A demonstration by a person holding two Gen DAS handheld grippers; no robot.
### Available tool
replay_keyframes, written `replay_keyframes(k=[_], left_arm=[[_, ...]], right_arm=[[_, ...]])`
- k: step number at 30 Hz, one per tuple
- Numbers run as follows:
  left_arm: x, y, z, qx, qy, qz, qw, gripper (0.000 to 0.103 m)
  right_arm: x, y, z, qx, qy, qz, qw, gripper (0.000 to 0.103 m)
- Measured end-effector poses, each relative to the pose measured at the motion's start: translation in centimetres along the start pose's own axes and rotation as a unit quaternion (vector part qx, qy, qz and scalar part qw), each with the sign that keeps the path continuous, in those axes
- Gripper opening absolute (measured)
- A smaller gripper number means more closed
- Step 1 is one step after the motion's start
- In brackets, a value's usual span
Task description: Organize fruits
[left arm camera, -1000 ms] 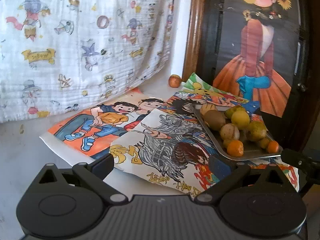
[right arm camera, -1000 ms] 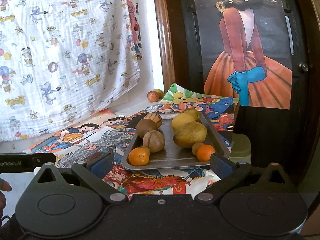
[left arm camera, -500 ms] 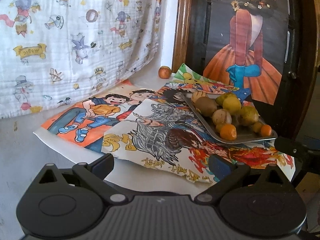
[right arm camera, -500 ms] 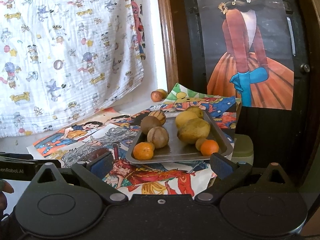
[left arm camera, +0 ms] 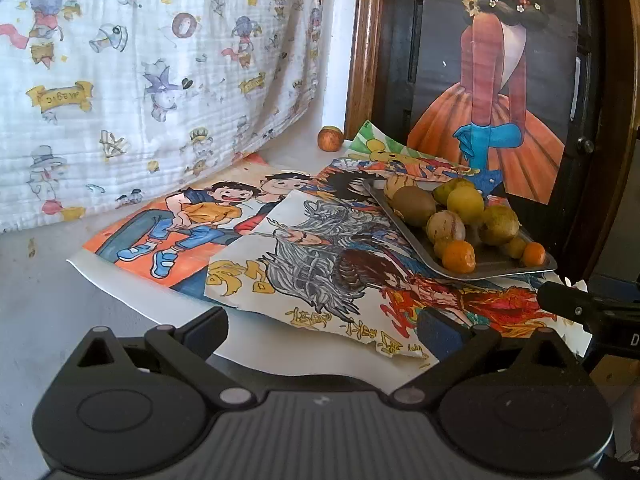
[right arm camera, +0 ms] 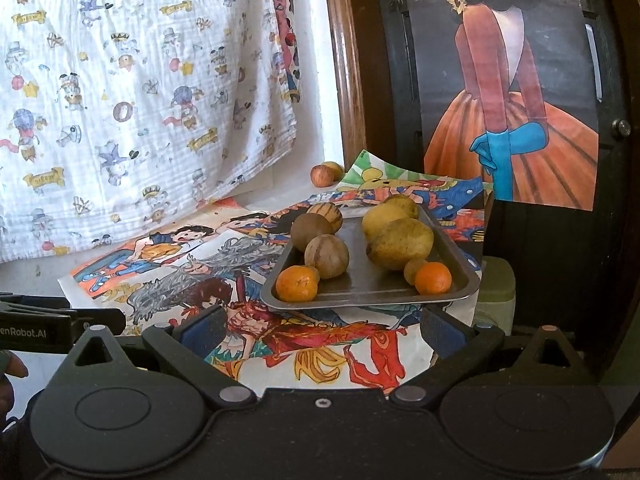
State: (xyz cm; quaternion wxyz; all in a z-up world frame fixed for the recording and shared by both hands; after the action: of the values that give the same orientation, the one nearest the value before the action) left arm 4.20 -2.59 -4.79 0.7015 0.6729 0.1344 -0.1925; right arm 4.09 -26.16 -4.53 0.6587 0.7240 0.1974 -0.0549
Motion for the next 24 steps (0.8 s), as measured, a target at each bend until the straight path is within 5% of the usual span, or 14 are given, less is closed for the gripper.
replay_keyframes(k=[24], left_arm=[[0.10, -0.12, -0.11, -0.002, 0.001, -0.004, 1.0000, 0.103]], right_arm=[[0.24, -0.36, -0.31, 0.000, 0.004, -0.006, 1.000, 0.102]])
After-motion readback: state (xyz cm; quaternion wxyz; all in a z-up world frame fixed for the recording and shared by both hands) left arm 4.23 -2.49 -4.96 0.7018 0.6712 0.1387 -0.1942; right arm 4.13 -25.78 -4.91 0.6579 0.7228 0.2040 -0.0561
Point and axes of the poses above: each gripper's, at about its wrist camera, not at the fingertips, and x roughly the way its jaws point, z to its right, y to its top, the point moved 7 cm from there along x, roughly the way its jaws point, and after that the axes turned 4 degrees about z, right-handed, at the moved point
